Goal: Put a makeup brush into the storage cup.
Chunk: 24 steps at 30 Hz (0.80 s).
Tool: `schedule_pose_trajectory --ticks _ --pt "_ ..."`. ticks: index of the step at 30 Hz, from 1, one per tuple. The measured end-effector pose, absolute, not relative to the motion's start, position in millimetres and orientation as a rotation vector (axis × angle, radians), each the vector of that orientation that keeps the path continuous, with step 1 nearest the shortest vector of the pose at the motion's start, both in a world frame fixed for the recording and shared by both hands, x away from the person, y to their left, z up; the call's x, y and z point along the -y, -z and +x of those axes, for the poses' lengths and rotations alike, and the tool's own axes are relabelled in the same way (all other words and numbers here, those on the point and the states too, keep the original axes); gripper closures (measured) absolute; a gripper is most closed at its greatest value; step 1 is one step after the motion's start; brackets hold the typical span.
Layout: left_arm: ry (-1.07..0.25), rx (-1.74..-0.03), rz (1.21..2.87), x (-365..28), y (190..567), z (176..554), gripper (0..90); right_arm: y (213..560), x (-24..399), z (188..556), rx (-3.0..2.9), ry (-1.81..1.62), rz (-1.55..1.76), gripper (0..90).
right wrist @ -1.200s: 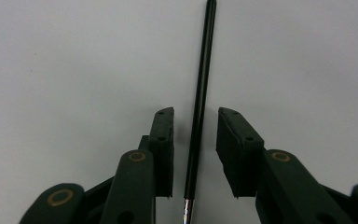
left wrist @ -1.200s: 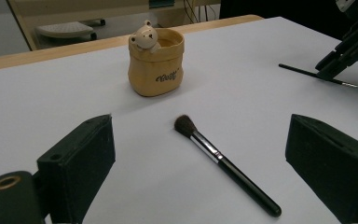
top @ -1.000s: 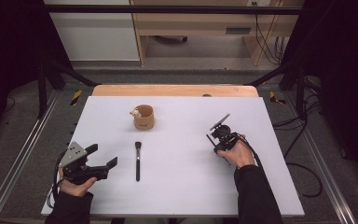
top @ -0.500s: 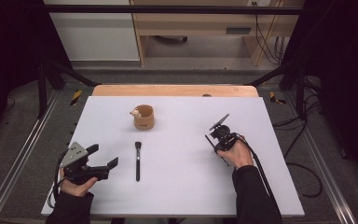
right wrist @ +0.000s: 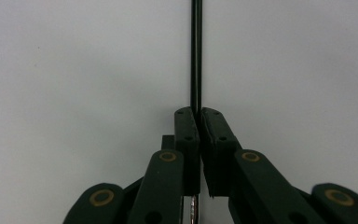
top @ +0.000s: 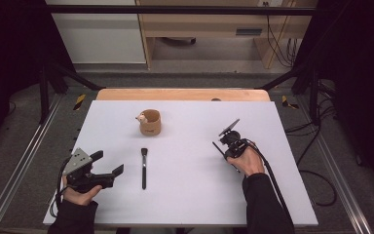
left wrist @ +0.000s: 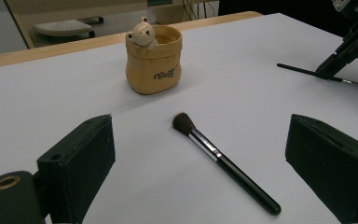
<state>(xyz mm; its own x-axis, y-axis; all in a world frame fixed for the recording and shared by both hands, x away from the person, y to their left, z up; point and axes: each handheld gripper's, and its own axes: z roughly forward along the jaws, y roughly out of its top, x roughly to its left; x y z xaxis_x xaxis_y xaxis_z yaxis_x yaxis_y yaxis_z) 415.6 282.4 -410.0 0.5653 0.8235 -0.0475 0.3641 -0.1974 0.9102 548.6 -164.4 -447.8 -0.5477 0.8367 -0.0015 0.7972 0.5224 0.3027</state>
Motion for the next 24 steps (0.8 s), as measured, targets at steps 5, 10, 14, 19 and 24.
schedule_pose_trajectory --ticks 5,10,14,19,24 --pt "-0.572 -0.979 1.788 -283 410 416 7.4 443 167 548 -2.609 -0.436 1.397 86.0" --pt "-0.574 -0.977 1.788 -283 409 415 7.4 435 170 544 -2.608 -0.468 1.395 86.0" --pt "-0.574 -0.977 1.790 -282 409 415 7.5 426 174 540 -2.611 -0.517 1.373 86.0" --pt "-0.576 -0.974 1.790 -282 409 415 7.4 418 175 534 -2.619 -0.566 1.359 86.0" --pt "-0.577 -0.968 1.795 -281 408 414 7.4 411 176 529 -2.630 -0.624 1.318 86.0"
